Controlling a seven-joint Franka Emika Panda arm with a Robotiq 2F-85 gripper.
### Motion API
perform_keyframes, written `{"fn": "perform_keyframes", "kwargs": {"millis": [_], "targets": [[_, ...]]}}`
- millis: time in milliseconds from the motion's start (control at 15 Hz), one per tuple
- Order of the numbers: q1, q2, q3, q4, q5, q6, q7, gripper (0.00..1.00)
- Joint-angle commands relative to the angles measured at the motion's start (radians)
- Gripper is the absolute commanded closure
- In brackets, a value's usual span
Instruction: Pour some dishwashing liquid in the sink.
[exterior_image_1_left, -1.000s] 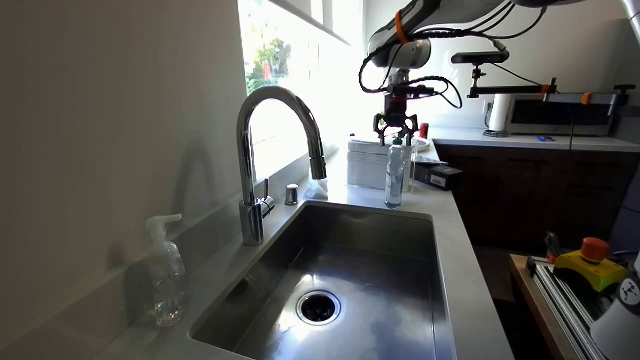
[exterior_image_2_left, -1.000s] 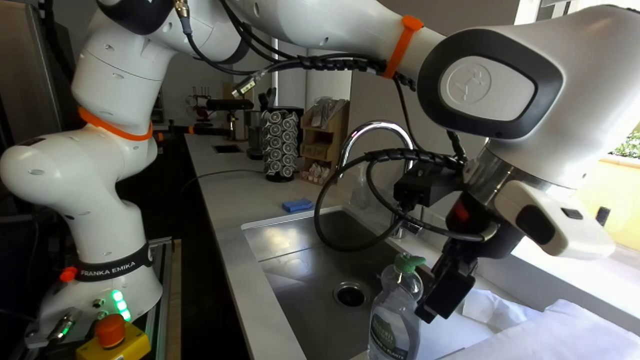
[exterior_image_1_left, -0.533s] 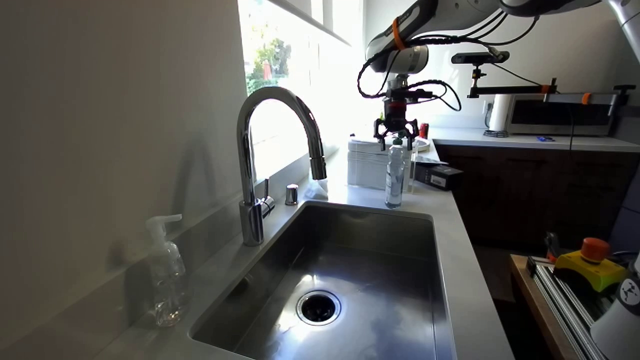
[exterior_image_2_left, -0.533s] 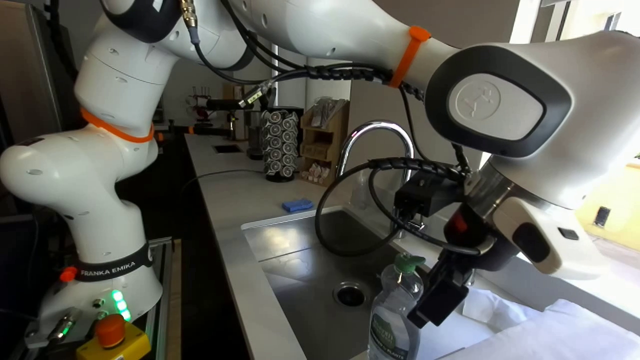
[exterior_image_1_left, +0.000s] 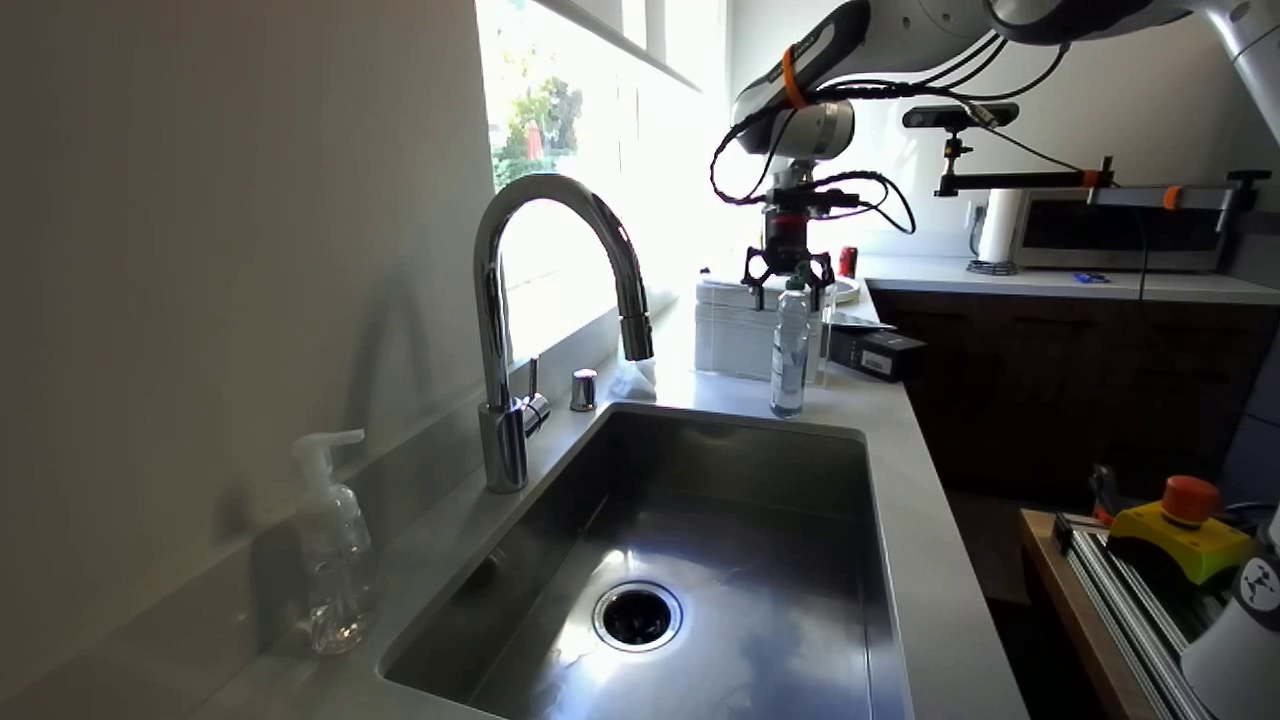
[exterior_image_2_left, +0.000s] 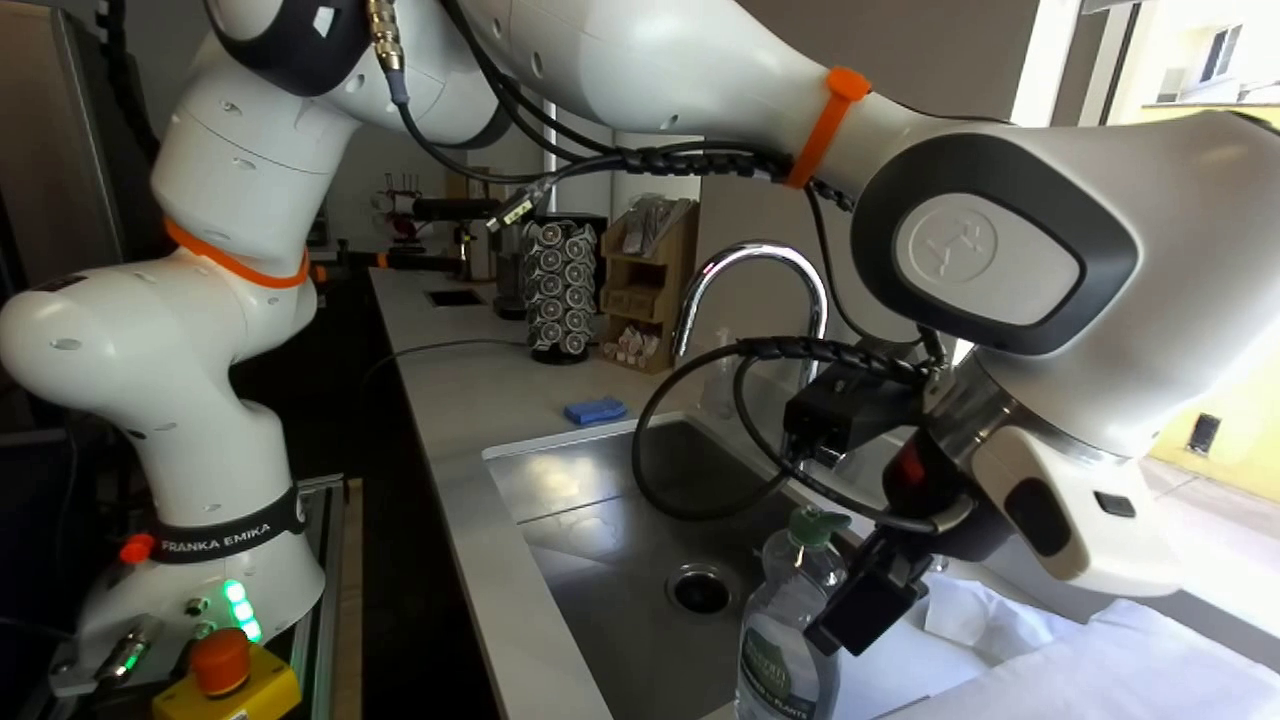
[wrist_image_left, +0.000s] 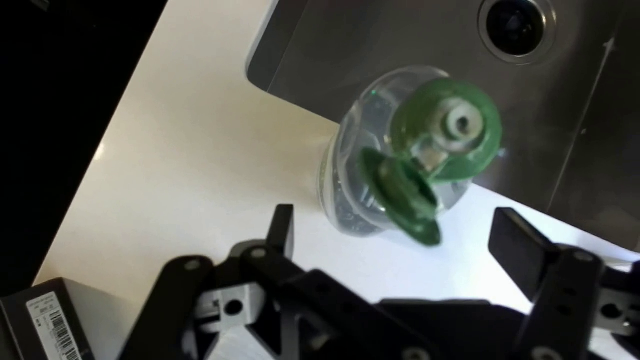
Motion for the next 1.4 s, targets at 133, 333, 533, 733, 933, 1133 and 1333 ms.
{"fn": "perform_keyframes", "kwargs": {"millis": [133, 333, 533, 733, 933, 1133, 1333], "targets": [[-0.02, 0.029, 0.012, 0.027, 0.039, -0.038, 0.054, 0.0], [-0.022, 0.032, 0.015, 0.022, 0.057, -0.033, 0.071, 0.0], [-0.024, 0.034, 0.018, 0.016, 0.081, -0.026, 0.091, 0.0], [-0.023, 0.037, 0.019, 0.013, 0.093, -0.029, 0.102, 0.0], [-0.024, 0.043, 0.023, 0.018, 0.097, -0.048, 0.108, 0.0], [-0.025, 0.051, 0.024, 0.019, 0.095, -0.07, 0.109, 0.0], [-0.027, 0.059, 0.023, 0.022, 0.095, -0.084, 0.11, 0.0]]}}
